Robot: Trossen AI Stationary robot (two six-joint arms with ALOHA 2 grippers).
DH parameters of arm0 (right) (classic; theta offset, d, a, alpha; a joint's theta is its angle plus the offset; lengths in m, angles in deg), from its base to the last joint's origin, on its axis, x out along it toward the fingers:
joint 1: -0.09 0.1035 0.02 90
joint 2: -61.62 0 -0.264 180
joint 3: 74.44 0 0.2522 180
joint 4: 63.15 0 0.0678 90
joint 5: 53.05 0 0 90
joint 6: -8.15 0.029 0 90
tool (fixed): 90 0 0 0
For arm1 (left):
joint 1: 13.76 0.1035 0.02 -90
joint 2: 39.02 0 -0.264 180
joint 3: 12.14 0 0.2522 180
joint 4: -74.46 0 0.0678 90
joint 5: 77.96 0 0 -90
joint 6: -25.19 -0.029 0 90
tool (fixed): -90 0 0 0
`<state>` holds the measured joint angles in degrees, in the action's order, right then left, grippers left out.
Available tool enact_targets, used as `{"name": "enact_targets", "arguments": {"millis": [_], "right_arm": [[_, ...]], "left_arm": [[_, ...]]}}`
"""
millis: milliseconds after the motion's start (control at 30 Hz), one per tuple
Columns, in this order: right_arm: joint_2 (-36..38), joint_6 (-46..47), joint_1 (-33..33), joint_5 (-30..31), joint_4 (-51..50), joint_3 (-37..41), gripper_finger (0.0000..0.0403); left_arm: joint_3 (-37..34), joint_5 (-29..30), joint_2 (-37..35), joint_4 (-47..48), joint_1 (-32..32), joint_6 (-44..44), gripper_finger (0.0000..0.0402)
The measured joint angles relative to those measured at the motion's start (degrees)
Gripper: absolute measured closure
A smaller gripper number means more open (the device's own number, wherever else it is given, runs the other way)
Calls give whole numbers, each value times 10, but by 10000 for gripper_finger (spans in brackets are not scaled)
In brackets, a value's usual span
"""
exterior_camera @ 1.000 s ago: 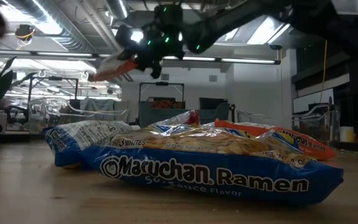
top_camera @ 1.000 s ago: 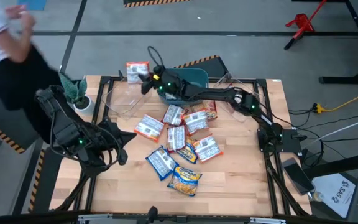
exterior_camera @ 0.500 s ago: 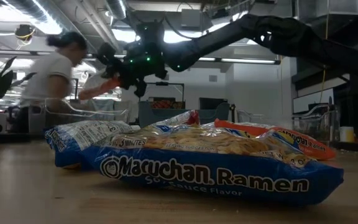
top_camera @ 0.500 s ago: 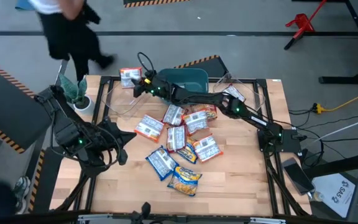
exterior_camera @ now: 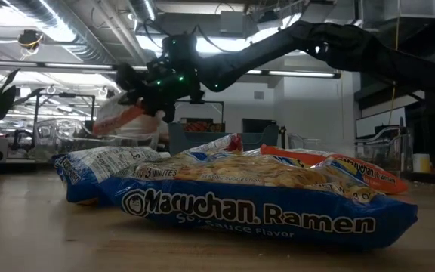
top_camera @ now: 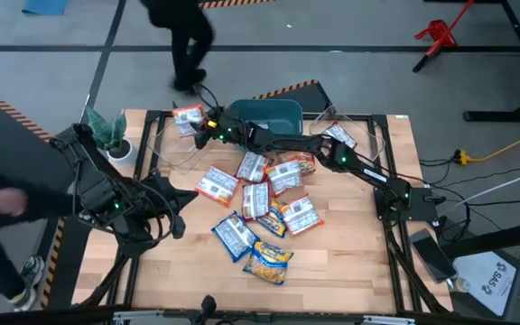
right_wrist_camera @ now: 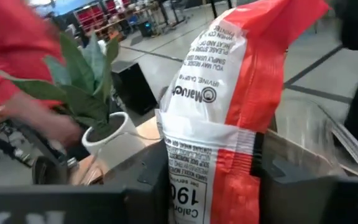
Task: Sort Maruchan noodles
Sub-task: Put the orange noodle pack into the left transparent bin
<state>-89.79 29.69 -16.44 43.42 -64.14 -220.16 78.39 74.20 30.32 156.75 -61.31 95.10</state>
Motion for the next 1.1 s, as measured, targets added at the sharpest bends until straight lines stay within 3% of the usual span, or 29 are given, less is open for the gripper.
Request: {"name": "enact_targets", "arguments": {"millis": [367, 467, 667, 900, 1100], "right_arm": [[1, -6, -19, -15, -25, 0, 160], [1, -11, -24, -12, -30, -2, 152], [25, -34, -30, -64, -122, -24, 161], [169, -198, -34, -52, -346, -23, 177], [322, -269, -34, -11, -509, -25, 186]], "left_arm": [[0, 2, 0, 0, 0, 0, 401], [0, 2, 0, 0, 0, 0, 401], [0, 2, 0, 4, 0, -2, 401], [-22, 2, 0, 11, 0, 1, 401], [-121, 1, 0, -31, 5, 61, 401]]}}
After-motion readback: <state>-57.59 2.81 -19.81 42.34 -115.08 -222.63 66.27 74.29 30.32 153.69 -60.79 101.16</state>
